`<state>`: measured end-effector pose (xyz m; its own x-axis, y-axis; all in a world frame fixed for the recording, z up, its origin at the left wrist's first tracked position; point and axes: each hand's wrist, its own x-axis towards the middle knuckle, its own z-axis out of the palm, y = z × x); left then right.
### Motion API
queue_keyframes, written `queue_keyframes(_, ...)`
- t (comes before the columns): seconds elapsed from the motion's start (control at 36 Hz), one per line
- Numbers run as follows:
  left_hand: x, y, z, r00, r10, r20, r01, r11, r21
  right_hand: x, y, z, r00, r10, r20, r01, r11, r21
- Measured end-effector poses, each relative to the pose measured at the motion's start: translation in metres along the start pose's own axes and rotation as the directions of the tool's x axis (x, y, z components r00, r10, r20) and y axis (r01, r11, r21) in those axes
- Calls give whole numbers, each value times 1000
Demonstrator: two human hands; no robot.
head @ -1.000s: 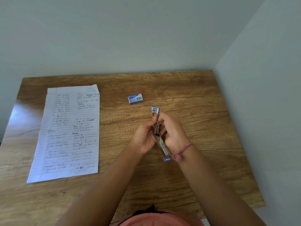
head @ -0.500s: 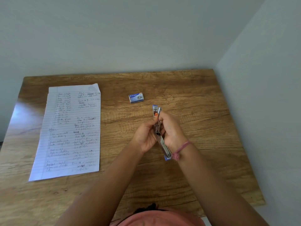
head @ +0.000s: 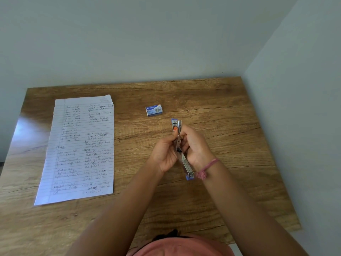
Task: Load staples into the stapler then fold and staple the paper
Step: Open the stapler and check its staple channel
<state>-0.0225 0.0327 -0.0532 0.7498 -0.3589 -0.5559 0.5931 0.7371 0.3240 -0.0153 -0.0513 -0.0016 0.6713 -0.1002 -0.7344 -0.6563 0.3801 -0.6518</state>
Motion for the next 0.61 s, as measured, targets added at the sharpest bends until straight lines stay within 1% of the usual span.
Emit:
queue_keyframes(0.14, 1, 3, -2, 1000, -21, 11, 21, 999, -27, 6, -4, 5, 1000, -7, -23, 5, 997, -82)
queue_keyframes(0.39, 4, 6, -1, 999, -33, -15, 33, 999, -21, 11, 5, 11, 995, -89, -45, 88, 995, -37)
queue_keyframes(0.53, 5, 6, -1, 999, -39, -30, 39, 999, -27, 11, 3, 10, 998, -64, -18, 64, 998, -4)
queue_keyframes(0.61, 6, 7, -3, 998, -46, -35, 45, 999, -21, 12, 3, 9, 997, -70, -34, 70, 998, -2)
